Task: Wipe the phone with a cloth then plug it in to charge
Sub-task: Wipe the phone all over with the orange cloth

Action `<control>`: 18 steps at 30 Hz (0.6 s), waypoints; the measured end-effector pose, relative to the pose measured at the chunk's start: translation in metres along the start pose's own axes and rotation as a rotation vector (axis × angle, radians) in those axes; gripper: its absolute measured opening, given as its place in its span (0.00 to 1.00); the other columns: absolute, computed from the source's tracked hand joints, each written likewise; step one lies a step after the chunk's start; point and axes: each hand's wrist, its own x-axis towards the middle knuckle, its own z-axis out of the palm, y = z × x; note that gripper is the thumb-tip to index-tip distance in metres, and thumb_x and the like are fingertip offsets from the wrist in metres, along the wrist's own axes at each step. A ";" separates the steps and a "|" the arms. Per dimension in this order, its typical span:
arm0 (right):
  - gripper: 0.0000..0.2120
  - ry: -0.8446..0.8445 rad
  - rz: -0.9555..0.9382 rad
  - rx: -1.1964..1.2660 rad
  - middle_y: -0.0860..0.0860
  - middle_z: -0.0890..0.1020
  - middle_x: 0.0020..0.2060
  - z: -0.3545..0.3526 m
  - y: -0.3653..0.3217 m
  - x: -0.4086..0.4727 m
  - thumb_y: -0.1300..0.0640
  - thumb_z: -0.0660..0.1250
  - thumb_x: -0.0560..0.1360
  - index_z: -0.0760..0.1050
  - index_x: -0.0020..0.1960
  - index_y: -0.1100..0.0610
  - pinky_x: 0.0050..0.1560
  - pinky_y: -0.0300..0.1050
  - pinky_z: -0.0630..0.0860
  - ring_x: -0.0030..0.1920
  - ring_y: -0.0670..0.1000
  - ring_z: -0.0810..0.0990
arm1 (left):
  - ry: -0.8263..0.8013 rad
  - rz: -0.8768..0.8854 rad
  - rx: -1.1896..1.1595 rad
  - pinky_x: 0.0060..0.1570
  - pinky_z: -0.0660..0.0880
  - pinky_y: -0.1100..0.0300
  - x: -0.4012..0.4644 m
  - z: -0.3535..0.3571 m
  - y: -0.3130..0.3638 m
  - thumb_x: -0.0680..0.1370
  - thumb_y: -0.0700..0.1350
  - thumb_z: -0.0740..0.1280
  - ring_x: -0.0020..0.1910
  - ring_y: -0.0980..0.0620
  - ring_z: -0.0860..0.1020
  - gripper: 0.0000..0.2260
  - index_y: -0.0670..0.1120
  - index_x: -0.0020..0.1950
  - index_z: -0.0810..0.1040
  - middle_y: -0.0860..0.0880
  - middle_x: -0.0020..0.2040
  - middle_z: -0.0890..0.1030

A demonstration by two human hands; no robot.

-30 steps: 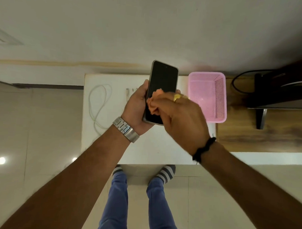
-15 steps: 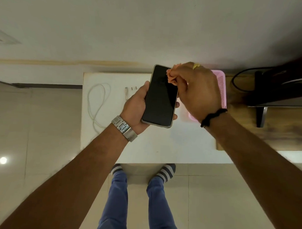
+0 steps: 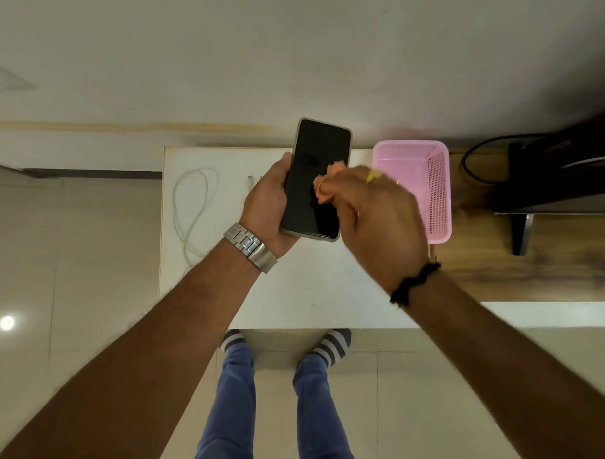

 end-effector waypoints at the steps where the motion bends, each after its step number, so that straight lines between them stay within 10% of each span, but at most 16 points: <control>1: 0.08 -0.034 -0.021 0.006 0.56 0.86 0.49 0.004 -0.006 -0.015 0.63 0.67 0.78 0.83 0.55 0.58 0.50 0.53 0.84 0.46 0.57 0.85 | 0.005 0.002 0.011 0.59 0.79 0.43 0.000 0.002 0.002 0.86 0.59 0.51 0.57 0.40 0.82 0.27 0.44 0.76 0.72 0.37 0.64 0.81; 6: 0.19 -0.038 -0.105 0.088 0.62 0.87 0.44 0.025 -0.023 -0.036 0.71 0.82 0.62 0.84 0.51 0.66 0.44 0.61 0.84 0.40 0.62 0.87 | 0.015 0.018 0.007 0.52 0.80 0.47 -0.004 0.006 -0.006 0.85 0.60 0.49 0.53 0.40 0.81 0.29 0.42 0.78 0.69 0.36 0.66 0.78; 18: 0.16 -0.091 -0.117 0.096 0.61 0.87 0.48 0.022 -0.024 -0.036 0.68 0.80 0.67 0.84 0.54 0.65 0.51 0.58 0.83 0.44 0.62 0.87 | 0.009 0.027 -0.022 0.50 0.80 0.49 -0.010 0.004 -0.005 0.85 0.61 0.50 0.51 0.42 0.81 0.29 0.42 0.76 0.71 0.37 0.63 0.79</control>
